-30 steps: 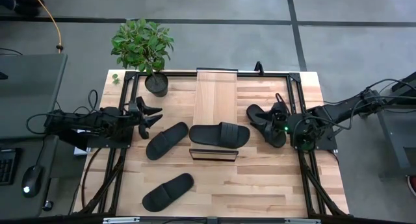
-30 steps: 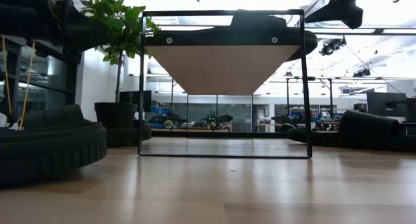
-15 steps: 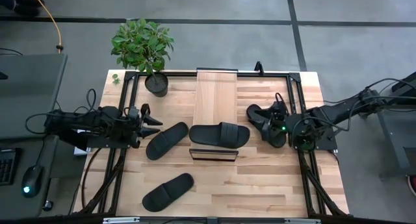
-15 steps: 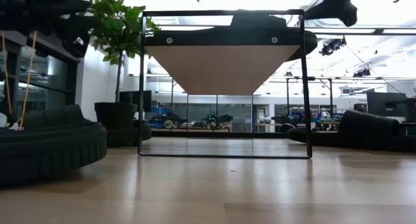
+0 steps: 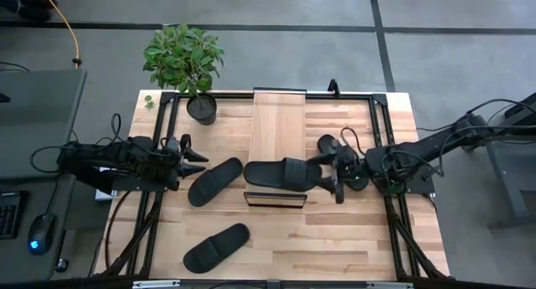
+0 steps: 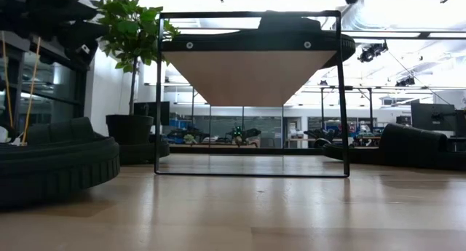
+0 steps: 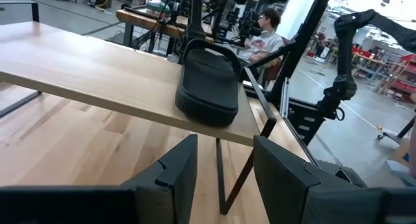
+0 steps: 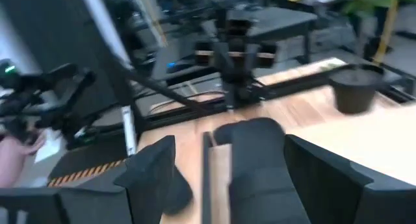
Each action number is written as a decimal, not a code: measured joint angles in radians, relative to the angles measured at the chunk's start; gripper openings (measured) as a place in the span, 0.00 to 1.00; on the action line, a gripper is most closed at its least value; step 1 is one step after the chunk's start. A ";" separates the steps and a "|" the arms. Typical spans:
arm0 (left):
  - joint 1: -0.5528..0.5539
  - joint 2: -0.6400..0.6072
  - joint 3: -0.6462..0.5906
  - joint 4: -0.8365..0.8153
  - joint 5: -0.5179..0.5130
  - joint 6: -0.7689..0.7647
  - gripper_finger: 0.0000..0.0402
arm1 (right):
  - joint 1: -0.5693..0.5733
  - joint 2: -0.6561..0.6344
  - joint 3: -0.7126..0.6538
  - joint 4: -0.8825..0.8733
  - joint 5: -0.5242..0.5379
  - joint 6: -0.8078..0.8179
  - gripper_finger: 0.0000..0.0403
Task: Pick and place slides into the shelf
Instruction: Put the black slide on the shelf
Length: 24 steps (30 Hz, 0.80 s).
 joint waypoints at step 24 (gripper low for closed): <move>0.000 0.000 0.000 -0.031 -0.116 -0.014 0.33 | 0.005 -0.053 0.001 -0.465 0.231 -0.053 0.69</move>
